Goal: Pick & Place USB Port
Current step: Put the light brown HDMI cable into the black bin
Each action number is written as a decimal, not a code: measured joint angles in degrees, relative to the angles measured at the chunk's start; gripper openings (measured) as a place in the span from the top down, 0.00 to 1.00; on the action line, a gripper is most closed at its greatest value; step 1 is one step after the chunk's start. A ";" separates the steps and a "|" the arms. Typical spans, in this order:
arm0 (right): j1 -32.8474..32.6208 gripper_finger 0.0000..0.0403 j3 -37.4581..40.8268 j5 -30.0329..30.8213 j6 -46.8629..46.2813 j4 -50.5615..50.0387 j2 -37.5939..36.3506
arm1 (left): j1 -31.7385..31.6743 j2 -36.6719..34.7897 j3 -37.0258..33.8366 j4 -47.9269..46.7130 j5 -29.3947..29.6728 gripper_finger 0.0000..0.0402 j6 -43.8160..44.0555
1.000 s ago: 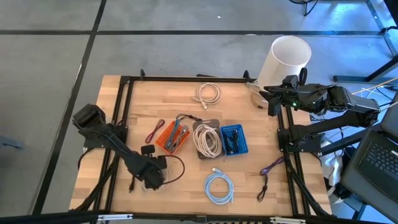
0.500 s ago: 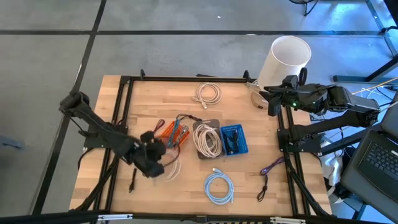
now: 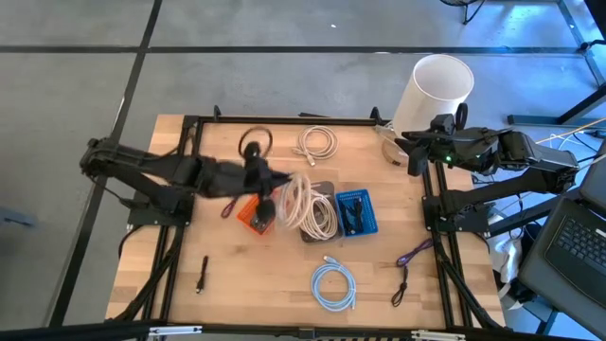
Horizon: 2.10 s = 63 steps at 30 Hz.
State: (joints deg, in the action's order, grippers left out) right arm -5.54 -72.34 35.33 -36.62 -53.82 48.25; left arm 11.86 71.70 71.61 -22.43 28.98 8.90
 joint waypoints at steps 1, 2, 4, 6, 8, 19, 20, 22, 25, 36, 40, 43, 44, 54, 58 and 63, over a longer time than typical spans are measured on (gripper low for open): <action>0.01 0.59 0.00 -0.01 -0.76 0.00 0.00 | -1.73 0.04 0.00 1.35 -2.44 0.99 -1.04; 0.02 0.59 0.00 -0.22 -1.39 0.00 0.00 | -3.33 0.35 0.00 2.42 -4.65 0.99 -1.59; 0.00 0.59 0.00 -0.86 -2.01 0.00 0.02 | -6.12 1.01 -0.02 4.57 -7.99 0.99 -2.94; 0.00 0.59 0.00 -0.92 -2.01 0.02 0.04 | -8.47 2.00 -0.04 8.33 -10.17 0.99 -5.38; 0.00 0.59 0.02 -1.05 -2.05 0.64 0.16 | -10.55 3.30 -0.04 13.75 -12.66 0.99 -7.27; 0.00 0.59 0.02 -9.36 4.30 16.67 3.07 | -23.37 19.20 -0.08 48.37 -29.30 0.99 -4.97; 0.00 0.59 0.02 -10.38 4.28 17.83 3.40 | -24.41 20.57 -0.09 52.55 -30.74 0.99 -3.47; 0.00 0.59 0.02 -12.06 4.15 19.43 4.21 | -26.02 22.76 -0.09 59.75 -32.33 0.99 -1.22; 0.00 0.59 0.02 -13.50 4.11 21.73 5.76 | -27.73 25.17 -0.09 66.42 -33.77 0.99 0.56; 0.00 0.59 0.02 -19.08 4.30 30.07 12.58 | -29.89 26.30 5.18 61.55 -36.74 0.99 -2.03; 0.00 0.59 0.02 -19.08 4.82 33.61 14.12 | -30.38 26.16 7.75 56.99 -37.66 0.99 -3.66; 0.00 0.59 0.02 -19.98 5.83 36.65 15.49 | -30.39 26.34 7.82 56.05 -37.58 0.99 -4.32; 0.01 0.59 0.02 -20.34 6.08 37.54 15.97 | -30.38 26.33 7.82 56.11 -37.62 0.99 -4.31; 0.37 0.60 0.02 -21.46 7.13 43.35 20.32 | -30.35 26.27 7.85 55.45 -38.17 0.99 -4.17; 1.00 0.66 0.02 -21.46 7.08 43.54 21.11 | -30.36 26.27 7.85 55.44 -38.33 0.99 -4.17; 1.58 0.91 0.00 -21.48 8.10 43.99 21.14 | -30.36 26.28 7.82 54.68 -39.45 0.99 -3.89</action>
State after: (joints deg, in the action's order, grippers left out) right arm -3.96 -72.34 13.85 -28.52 -9.84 69.38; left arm -18.50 97.98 79.44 32.25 -10.48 5.02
